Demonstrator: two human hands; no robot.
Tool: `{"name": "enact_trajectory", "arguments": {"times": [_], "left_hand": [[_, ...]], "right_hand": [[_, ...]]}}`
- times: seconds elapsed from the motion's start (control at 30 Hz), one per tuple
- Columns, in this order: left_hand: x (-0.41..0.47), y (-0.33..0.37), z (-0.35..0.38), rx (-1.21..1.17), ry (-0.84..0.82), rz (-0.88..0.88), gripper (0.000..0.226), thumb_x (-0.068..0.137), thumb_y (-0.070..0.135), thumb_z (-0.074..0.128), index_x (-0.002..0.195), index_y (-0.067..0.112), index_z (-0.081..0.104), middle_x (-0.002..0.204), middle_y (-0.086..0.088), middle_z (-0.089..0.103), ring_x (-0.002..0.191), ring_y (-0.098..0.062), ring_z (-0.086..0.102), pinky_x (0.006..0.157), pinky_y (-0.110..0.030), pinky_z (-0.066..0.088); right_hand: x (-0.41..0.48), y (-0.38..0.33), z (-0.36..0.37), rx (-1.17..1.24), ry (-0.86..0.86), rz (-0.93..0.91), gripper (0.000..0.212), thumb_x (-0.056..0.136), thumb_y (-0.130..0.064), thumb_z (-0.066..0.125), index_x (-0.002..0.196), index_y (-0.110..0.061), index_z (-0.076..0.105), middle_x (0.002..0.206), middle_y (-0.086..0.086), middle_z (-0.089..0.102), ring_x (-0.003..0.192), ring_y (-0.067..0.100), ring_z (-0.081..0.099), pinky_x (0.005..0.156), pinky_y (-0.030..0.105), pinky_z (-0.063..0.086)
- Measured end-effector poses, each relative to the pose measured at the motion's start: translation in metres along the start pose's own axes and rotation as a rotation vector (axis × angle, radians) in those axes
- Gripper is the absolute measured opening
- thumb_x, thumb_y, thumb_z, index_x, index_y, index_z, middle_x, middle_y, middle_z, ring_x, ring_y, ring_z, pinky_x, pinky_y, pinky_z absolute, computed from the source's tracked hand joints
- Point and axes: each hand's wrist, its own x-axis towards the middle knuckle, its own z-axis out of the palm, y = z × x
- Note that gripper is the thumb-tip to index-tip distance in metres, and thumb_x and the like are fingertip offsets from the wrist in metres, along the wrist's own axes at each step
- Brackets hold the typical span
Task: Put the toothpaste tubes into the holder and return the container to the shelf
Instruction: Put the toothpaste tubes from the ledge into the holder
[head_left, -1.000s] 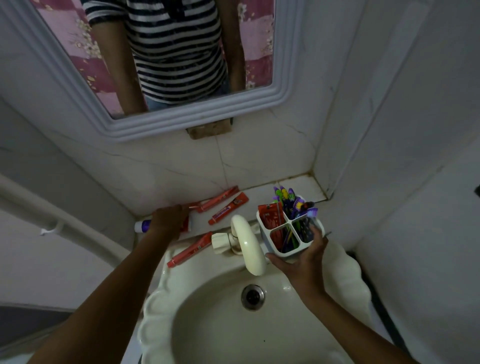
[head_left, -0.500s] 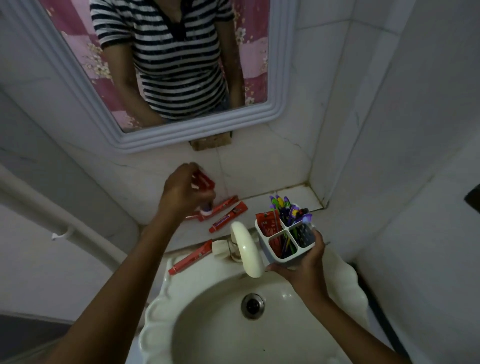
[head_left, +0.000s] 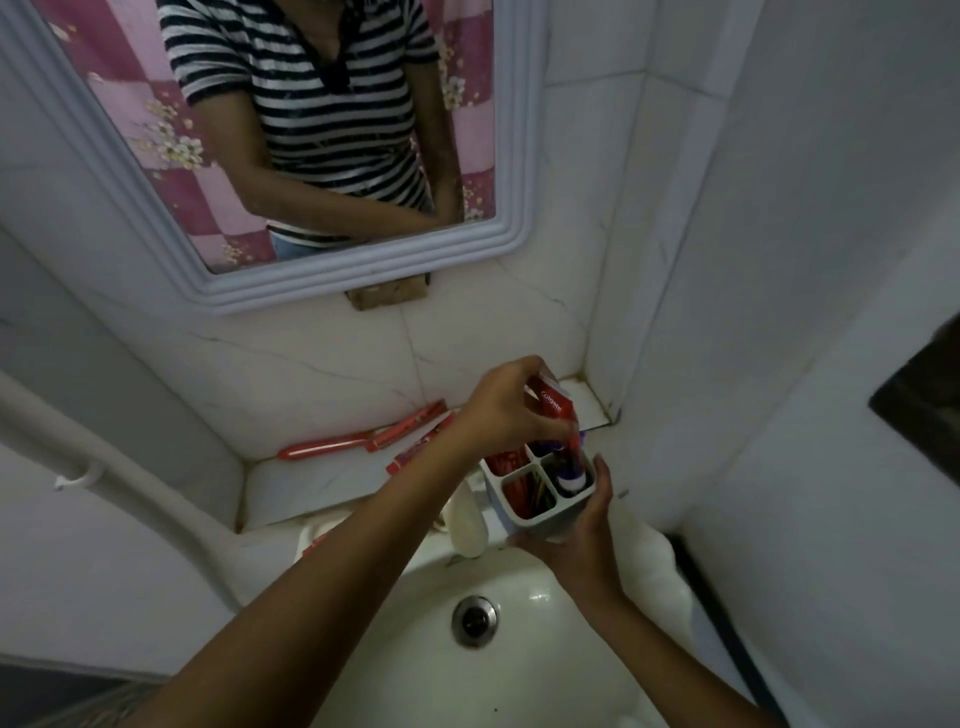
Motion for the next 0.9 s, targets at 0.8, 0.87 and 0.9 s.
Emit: {"name": "enact_trajectory", "arguments": {"times": [0.8,0.87,0.9], "left_hand": [[-0.002,-0.174,-0.042,0.55,0.019,-0.474,0.038,0.089,0.032,0.065,0.124,0.018,0.06,0.123,-0.005,0.064,0.105,-0.023,0.063,0.09,-0.036,0.053],[-0.002,-0.187,-0.029,0.61,0.028,-0.432,0.039,0.09,0.038,0.062,0.124,0.018,0.06,0.124,-0.005,0.063,0.11,-0.026,0.061,0.09,-0.036,0.052],[0.0,-0.19,-0.024,0.644,0.037,-0.405,0.036,0.09,0.039,0.061,0.12,0.018,0.062,0.122,-0.006,0.064,0.109,-0.027,0.062,0.088,-0.036,0.052]], "right_hand": [[-0.001,0.011,0.004,-0.089,0.001,-0.002,0.133,0.055,-0.031,0.102,0.156,-0.022,0.015,0.155,0.004,0.042,0.142,0.019,0.048,0.112,0.037,0.049],[-0.002,0.009,0.005,-0.087,0.001,-0.005,0.126,0.057,-0.04,0.1,0.153,-0.031,0.019,0.153,0.004,0.043,0.141,0.015,0.048,0.111,0.026,0.048],[-0.002,0.009,0.006,-0.094,0.002,-0.008,0.123,0.057,-0.045,0.097,0.152,-0.033,0.02,0.152,0.004,0.043,0.14,0.014,0.048,0.11,0.021,0.047]]}}
